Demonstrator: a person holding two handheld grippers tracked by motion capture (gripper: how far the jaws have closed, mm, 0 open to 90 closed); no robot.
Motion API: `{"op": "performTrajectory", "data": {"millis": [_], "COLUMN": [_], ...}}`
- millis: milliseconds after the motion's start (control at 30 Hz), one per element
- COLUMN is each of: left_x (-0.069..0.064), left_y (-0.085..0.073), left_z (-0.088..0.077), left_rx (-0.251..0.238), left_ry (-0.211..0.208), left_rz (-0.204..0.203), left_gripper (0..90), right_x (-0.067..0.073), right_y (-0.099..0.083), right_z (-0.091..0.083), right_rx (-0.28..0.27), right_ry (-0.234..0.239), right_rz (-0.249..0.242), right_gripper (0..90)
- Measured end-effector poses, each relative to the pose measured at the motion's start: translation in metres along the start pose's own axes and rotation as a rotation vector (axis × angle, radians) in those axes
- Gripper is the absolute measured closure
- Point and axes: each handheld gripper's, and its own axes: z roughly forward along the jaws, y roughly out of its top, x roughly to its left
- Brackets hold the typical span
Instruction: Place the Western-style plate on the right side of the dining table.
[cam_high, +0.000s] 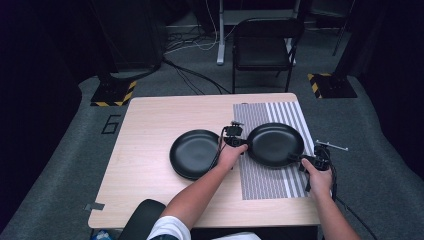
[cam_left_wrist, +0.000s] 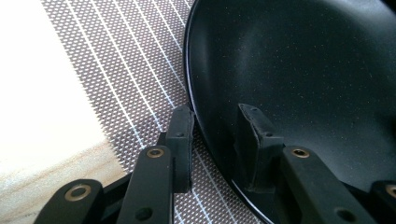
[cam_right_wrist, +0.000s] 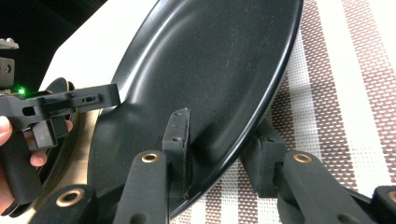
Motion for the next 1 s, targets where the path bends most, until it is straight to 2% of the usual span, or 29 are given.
{"op": "performTrajectory", "data": {"millis": [367,467,633,767,867,933,1000], "left_x": [-0.001,0.0005,-0.0002,-0.0027,-0.0028,-0.0039,-0.0042], "left_y": [-0.0014,-0.0009,-0.0015,-0.0025,-0.0025,-0.0026,-0.0026], "left_z": [-0.0002,-0.0007,0.0001,0.001,0.0002,-0.0007,-0.0008], "left_rx": [-0.013,-0.013,-0.019,-0.017,-0.018,-0.022,-0.022], "left_ry": [0.004,-0.008,-0.026,-0.012,-0.016,-0.023,-0.023], "left_rz": [0.007,-0.003,-0.003,0.024,0.023,0.018,0.02], "left_gripper": [66.3,66.3,63.8,63.4,63.4,63.3,62.8], "right_x": [-0.0006,-0.0002,-0.0026,-0.0022,-0.0015,-0.0031,-0.0045], "right_y": [0.0005,0.0005,-0.0002,-0.0006,-0.0006,-0.001,-0.0009], "right_z": [0.0006,0.0006,0.0016,0.0011,0.0004,-0.0005,-0.0013], "right_rx": [-0.01,-0.012,0.005,0.008,0.007,0.02,0.023], "right_ry": [-0.007,-0.014,-0.054,-0.066,-0.087,-0.119,-0.124], "right_rz": [0.004,-0.001,-0.014,-0.013,-0.022,-0.031,-0.03], "right_gripper": [64.1,63.4,62.4,62.4,62.4,62.7,63.4]}}
